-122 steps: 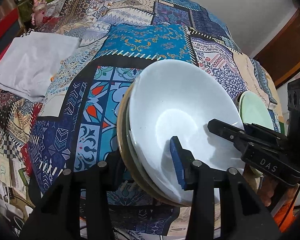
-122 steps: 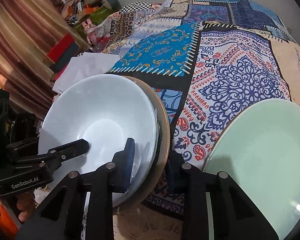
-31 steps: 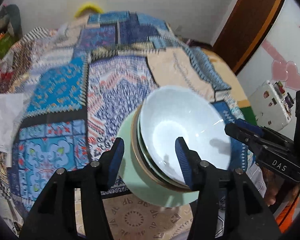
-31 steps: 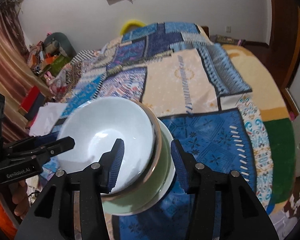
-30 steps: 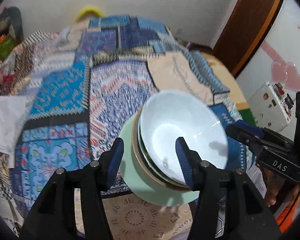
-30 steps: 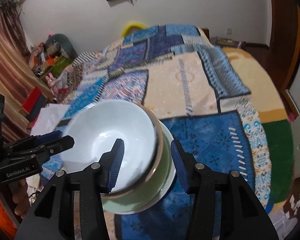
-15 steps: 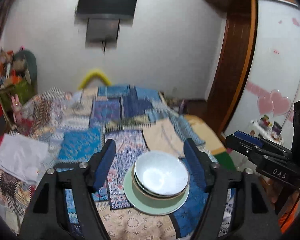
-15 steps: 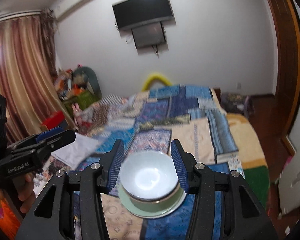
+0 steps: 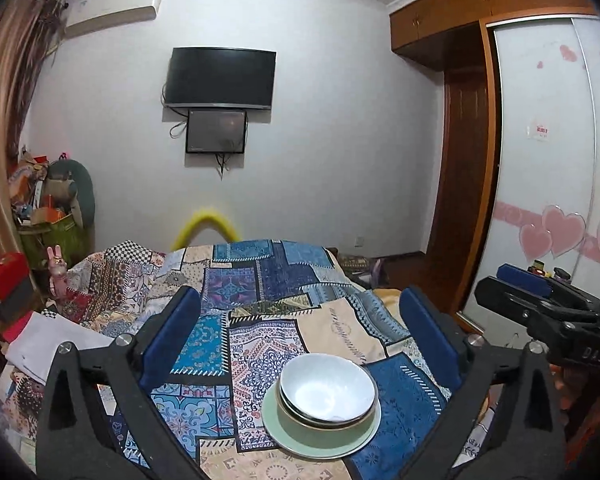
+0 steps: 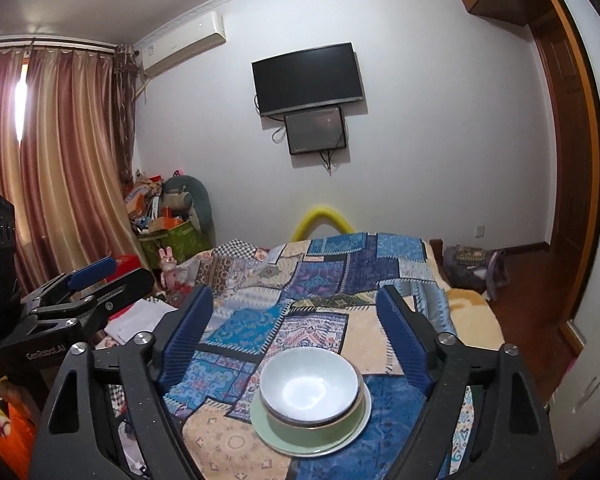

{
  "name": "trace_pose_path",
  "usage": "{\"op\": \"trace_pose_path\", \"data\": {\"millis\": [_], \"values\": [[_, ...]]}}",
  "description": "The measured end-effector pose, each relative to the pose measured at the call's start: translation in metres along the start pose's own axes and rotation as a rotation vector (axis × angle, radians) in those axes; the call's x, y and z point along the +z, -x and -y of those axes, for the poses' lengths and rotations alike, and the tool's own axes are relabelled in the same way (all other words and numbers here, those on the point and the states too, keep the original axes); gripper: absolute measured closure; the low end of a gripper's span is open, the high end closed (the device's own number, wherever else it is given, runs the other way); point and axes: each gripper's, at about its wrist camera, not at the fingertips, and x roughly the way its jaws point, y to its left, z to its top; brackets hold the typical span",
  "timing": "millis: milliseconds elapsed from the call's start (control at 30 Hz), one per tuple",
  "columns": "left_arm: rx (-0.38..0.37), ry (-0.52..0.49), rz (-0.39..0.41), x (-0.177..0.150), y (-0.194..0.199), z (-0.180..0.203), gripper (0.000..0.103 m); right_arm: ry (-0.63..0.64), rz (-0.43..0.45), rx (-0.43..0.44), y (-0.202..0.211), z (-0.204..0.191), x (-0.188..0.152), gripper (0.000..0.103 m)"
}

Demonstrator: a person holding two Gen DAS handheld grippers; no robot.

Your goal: Organize plates and bowls

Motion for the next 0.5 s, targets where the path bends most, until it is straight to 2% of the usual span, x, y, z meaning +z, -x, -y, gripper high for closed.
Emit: {"op": "trace_pose_path", "data": {"millis": [100, 200, 500], "values": [[-0.005, 0.000, 0.002, -0.0012, 0.0013, -0.0002, 0.000, 0.011, 0.012, -0.007, -0.0001, -0.0020, -0.0002, 0.011], [-0.002, -0.001, 0.000, -0.0024, -0.0003, -0.0002, 0.000, 0.009, 0.029, -0.021, 0.0003, -0.0018, -0.0002, 0.001], [0.003, -0.002, -0.009, -0.0072, -0.0069, -0.0013, 0.000, 0.001, 0.027, -0.031, 0.0003, -0.0002, -0.0023, 0.000]]}}
